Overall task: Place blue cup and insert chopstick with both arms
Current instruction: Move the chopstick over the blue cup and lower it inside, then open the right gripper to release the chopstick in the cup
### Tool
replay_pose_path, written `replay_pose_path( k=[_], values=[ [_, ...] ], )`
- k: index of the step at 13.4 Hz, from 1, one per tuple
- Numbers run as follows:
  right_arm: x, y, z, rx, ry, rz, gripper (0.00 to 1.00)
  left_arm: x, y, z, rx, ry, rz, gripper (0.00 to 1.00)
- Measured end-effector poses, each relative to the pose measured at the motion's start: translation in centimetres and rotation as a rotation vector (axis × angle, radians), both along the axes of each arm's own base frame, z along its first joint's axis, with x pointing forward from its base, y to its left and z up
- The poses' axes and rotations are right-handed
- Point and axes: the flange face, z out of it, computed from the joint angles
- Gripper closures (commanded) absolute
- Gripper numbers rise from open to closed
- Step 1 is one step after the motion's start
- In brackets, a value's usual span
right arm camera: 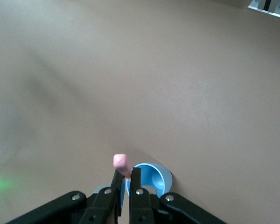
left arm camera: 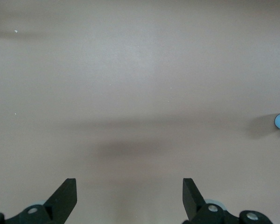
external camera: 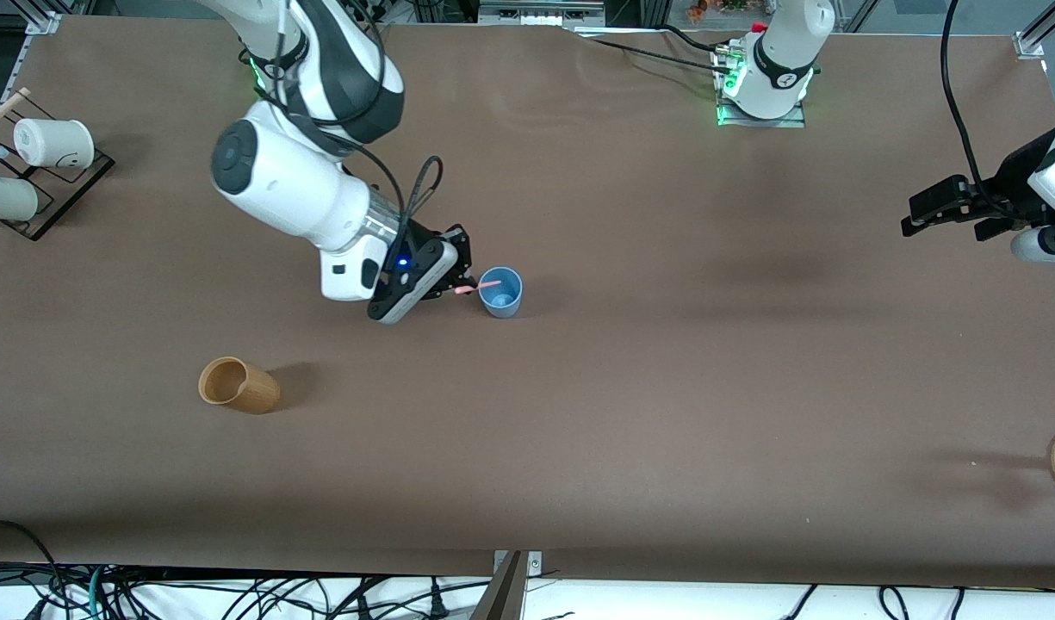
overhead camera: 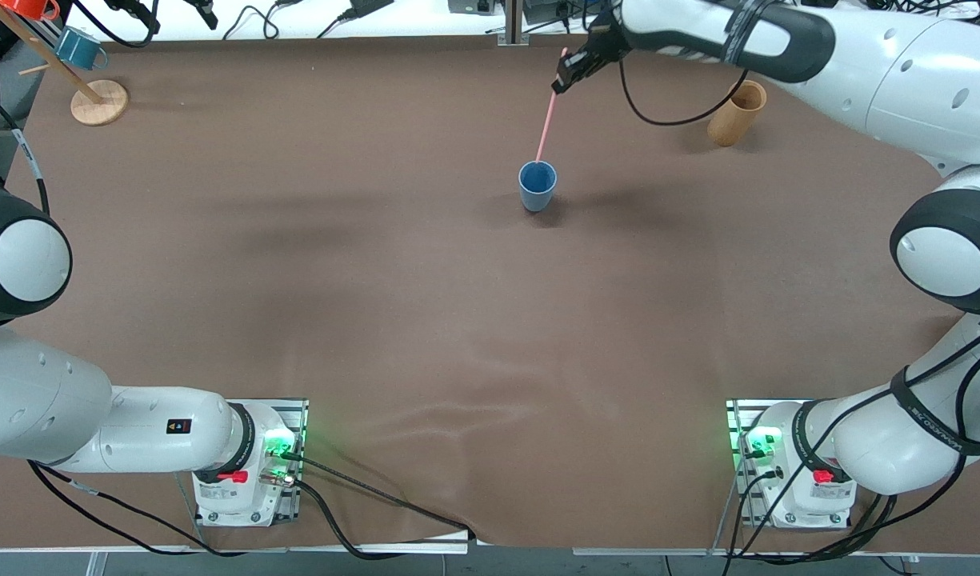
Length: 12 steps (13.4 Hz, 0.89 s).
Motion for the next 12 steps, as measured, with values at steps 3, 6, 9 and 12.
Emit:
replay_pose_path(
  k=[3,6,9,12],
  values=[
    [-0.9,0.6,-1.6,-0.001,-0.010,-0.012,1.00,0.0,0.0,0.0,0.000,0.000,0.000,0.00],
    [-1.1,0.7,-1.9,-0.009,-0.018,-0.011,1.00,0.0,0.0,0.0,0.000,0.000,-0.001,0.00],
    [-1.4,0.4,-2.9,-0.022,-0.022,-0.016,1.00,0.0,0.0,0.0,0.000,0.000,-0.001,0.00],
    [-2.7,0.6,-5.5,-0.038,-0.028,-0.024,0.86,0.0,0.0,0.0,0.000,0.000,-0.001,0.00]
  ],
)
